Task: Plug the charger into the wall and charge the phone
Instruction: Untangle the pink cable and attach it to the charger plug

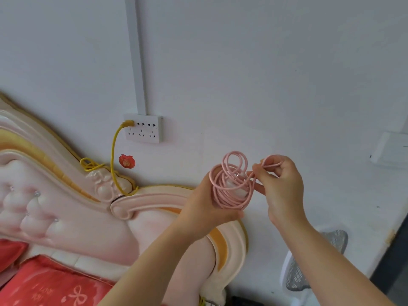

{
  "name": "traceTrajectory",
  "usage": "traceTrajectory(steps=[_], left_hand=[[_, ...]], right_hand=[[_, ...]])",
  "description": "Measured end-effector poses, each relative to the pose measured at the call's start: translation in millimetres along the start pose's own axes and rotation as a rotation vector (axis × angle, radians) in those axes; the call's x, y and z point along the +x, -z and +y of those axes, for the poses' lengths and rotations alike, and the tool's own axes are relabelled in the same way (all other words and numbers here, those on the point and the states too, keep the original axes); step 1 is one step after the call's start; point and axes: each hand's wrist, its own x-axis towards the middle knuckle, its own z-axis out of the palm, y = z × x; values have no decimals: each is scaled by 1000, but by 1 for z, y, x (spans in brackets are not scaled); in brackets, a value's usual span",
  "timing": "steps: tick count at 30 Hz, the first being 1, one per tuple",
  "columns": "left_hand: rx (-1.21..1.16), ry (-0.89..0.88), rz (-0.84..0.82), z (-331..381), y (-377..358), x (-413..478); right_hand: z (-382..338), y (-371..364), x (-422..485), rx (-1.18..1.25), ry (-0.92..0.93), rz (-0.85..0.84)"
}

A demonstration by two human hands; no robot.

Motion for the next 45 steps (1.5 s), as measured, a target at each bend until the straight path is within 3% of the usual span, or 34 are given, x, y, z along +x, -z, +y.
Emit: traceTrajectory(steps=[3, 8, 12, 16, 21, 25, 32, 38, 40, 42, 44, 45], left_hand=[[55, 29, 64, -2, 5, 0], [131, 49, -31, -4, 11, -1], [172, 44, 115, -8, 11, -3], [339, 46, 115, -10, 23, -3], [482, -36, 130, -10, 39, -5], [562, -72, 124, -9, 43, -6], [855, -166, 19, -13, 50, -12], [669, -261, 190, -9, 52, -13], [618, -243, 258, -4, 56, -10], [598, -228, 288, 2, 59, -5], [601, -218, 292, 6, 59, -1], [610, -210, 290, 7, 58, 2]], right_hand=[[-4, 3, 4, 46, 3, 9], [-7, -4, 2, 39, 58, 28], [-17, -5, 10, 66, 111, 51], [-31, 3, 31, 104, 128, 114], [-22, 22, 50, 5, 77, 207], [-6, 29, 49, -45, -59, 186], [-35, 36, 69, 121, -47, 113], [8, 60, 82, -303, -188, 203], [40, 71, 68, -489, -336, 86], [65, 73, 46, -673, -498, -134], [76, 66, 27, -775, -520, -335], [73, 58, 19, -715, -489, -436]])
